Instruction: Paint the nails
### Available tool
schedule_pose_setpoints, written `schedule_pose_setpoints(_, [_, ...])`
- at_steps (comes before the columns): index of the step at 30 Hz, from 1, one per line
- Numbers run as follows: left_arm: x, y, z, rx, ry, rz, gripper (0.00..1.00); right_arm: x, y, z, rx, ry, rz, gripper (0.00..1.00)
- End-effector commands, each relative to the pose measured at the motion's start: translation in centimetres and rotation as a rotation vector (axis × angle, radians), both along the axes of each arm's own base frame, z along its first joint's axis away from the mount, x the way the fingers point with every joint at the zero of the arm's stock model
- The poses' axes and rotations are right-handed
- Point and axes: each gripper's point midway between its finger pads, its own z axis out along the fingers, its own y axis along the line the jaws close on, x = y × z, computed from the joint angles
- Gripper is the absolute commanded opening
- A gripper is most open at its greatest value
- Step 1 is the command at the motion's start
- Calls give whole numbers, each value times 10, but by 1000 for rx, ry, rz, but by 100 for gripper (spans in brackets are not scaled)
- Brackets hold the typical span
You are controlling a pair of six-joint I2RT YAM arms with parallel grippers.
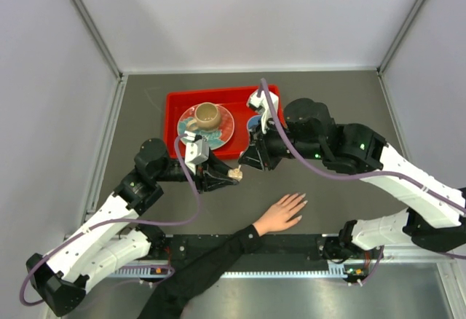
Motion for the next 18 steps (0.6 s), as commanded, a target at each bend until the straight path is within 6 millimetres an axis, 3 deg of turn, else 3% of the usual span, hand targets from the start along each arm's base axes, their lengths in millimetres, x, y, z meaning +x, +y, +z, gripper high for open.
schedule_pose_setpoints(1, [-1, 0, 5, -18, -37, -4, 0, -4, -5, 24, 78, -42, -3, 0])
schedule_pose_setpoints(18, [-1, 0, 6, -20, -36, -6, 0, -2, 11, 18, 75, -31, 21, 0])
